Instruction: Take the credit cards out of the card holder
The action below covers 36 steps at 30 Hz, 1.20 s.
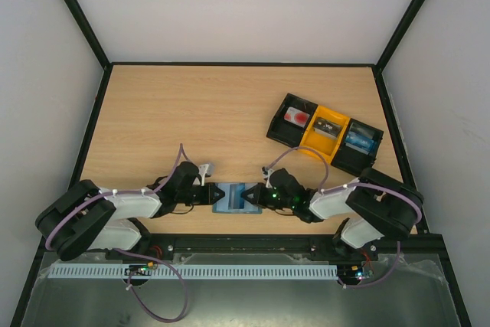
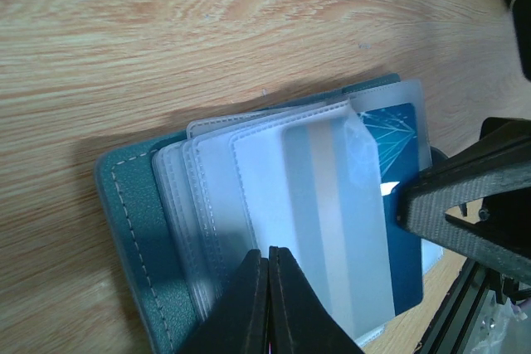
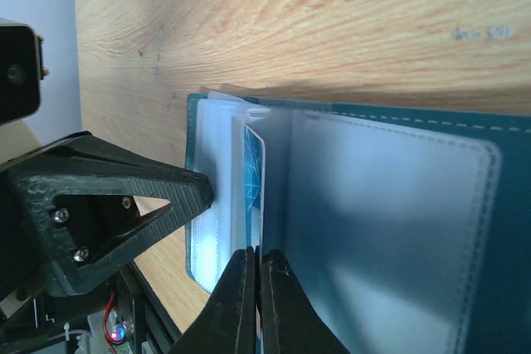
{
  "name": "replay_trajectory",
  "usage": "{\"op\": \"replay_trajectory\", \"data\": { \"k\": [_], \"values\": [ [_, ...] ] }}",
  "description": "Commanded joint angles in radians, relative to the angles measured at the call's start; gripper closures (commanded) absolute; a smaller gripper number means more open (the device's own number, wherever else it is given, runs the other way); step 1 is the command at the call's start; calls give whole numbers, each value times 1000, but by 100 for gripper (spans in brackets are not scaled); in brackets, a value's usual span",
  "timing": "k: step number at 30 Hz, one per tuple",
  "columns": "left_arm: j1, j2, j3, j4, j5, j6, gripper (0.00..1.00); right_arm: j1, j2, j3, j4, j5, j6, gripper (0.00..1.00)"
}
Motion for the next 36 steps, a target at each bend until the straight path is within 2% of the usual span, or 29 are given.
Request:
{"op": "replay_trajectory", "data": {
  "k": [1,14,18,23,27,33,36],
  "values": [
    [3,20,-7,-28,-15,8,97,-6,-71,1,-92,70,-42,98],
    [3,9,10,-24,2,-4,97,-5,-348,54,-408,258,-161,98],
    [3,0,48,-60,11,-9,91,-6,-389,94,-433,283,-236,98],
    [4,-48,128,-137,24,-23,78,-6,-403,169,-487,336,-354,98],
    [13,-112,195,-212,19,-30,53,-3,-425,214,-540,409,-474,98],
    [79,-234,222,-260,53,-81,39,23,-542,169,-447,449,-758,98],
    [121,-314,216,-238,99,-136,36,39,-626,125,-381,467,-919,98]
  ]
}}
